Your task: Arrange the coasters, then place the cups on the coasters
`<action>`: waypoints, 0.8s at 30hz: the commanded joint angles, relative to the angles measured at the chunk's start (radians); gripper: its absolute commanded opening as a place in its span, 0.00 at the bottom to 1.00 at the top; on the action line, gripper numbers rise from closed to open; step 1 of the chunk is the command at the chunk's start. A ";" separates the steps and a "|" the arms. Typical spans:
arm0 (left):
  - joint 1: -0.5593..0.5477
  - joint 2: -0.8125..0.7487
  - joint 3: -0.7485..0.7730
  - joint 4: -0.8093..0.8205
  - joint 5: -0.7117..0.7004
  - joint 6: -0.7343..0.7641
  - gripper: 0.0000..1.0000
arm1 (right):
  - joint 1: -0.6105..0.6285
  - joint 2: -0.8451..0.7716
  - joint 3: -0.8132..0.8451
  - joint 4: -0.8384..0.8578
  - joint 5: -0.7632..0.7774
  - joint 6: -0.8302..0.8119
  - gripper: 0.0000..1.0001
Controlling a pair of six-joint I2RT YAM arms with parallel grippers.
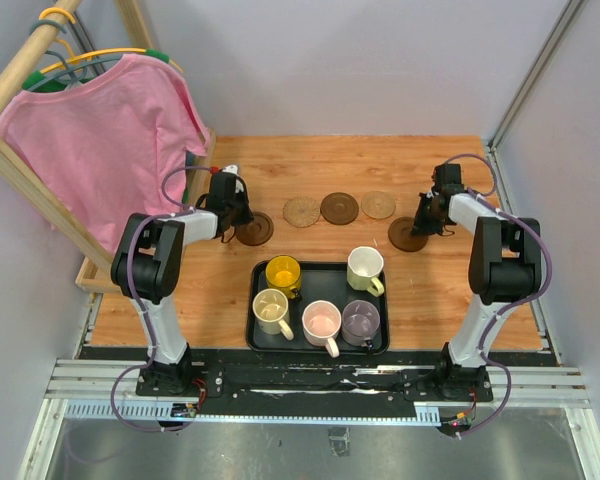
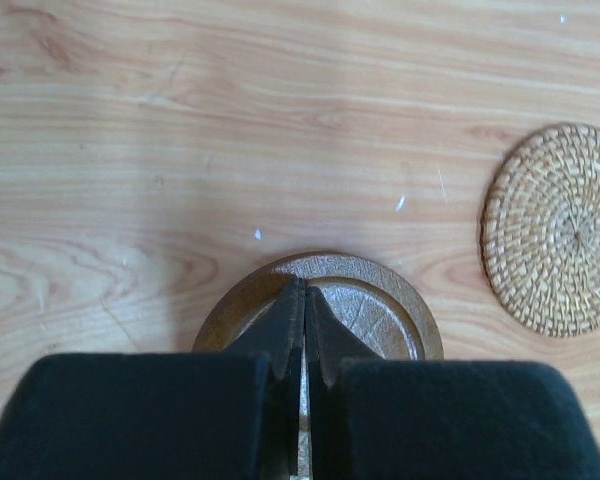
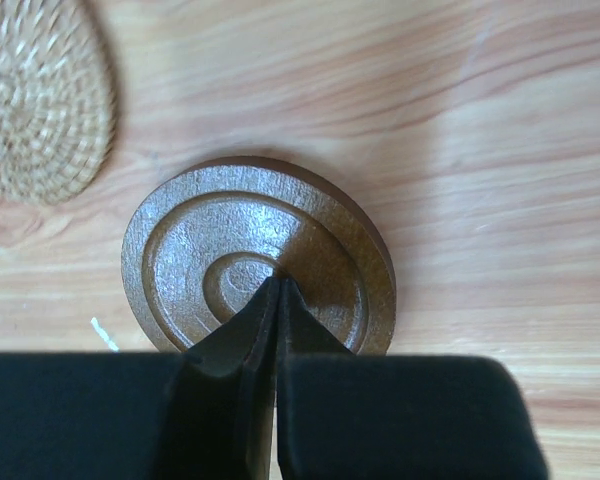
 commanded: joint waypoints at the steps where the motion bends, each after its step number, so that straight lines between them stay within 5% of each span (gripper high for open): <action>1: 0.022 0.060 0.075 -0.033 -0.018 -0.008 0.00 | -0.072 0.080 0.063 -0.072 0.099 -0.001 0.01; 17: 0.056 0.269 0.369 -0.118 0.011 -0.009 0.00 | -0.133 0.352 0.430 -0.149 0.074 -0.033 0.01; 24: 0.063 0.266 0.385 -0.120 0.024 -0.003 0.01 | -0.134 0.316 0.425 -0.107 0.016 -0.063 0.01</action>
